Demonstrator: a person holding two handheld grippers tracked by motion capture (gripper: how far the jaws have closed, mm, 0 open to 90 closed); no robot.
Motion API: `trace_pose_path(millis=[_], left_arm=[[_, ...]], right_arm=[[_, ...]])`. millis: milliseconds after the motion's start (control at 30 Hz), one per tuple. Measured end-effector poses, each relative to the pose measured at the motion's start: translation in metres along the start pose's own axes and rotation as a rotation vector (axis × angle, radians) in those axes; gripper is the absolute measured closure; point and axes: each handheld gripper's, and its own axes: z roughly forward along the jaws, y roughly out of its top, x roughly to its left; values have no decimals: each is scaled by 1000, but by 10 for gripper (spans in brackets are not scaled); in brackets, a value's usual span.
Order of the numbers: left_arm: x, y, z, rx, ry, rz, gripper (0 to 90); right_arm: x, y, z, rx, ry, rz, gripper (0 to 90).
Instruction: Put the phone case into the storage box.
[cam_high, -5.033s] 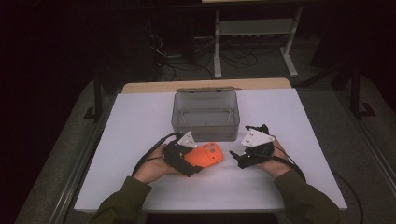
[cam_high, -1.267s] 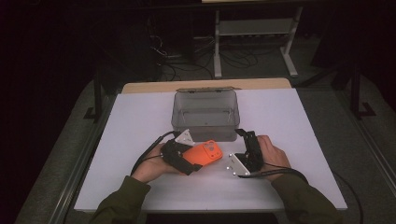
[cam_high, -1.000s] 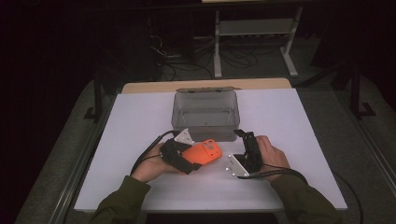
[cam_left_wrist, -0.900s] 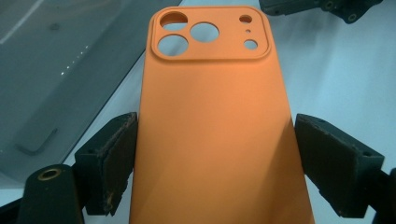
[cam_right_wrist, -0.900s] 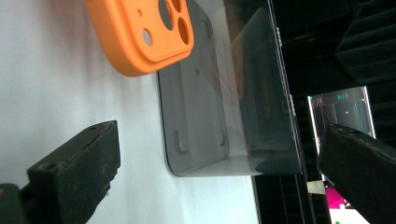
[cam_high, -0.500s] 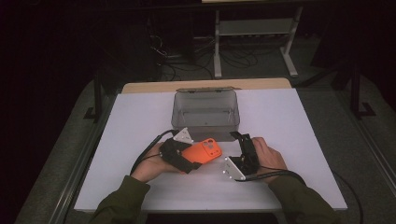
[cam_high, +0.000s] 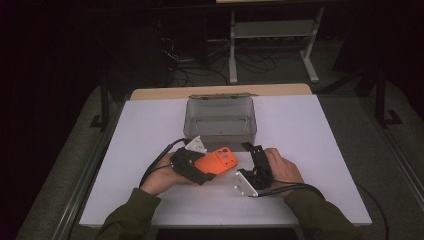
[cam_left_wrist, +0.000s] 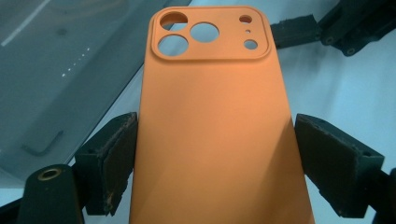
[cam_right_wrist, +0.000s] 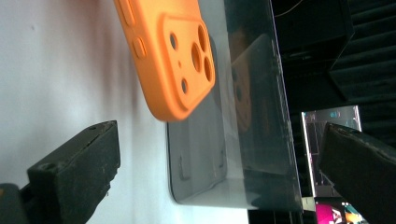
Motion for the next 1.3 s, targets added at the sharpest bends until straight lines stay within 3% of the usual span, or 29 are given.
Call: trace_pose_path(millis=[1300], left_arm=[[3,1,-1,-3,10,-32,160]], right_arm=[[4,33,10,-66,-18,-97,0]])
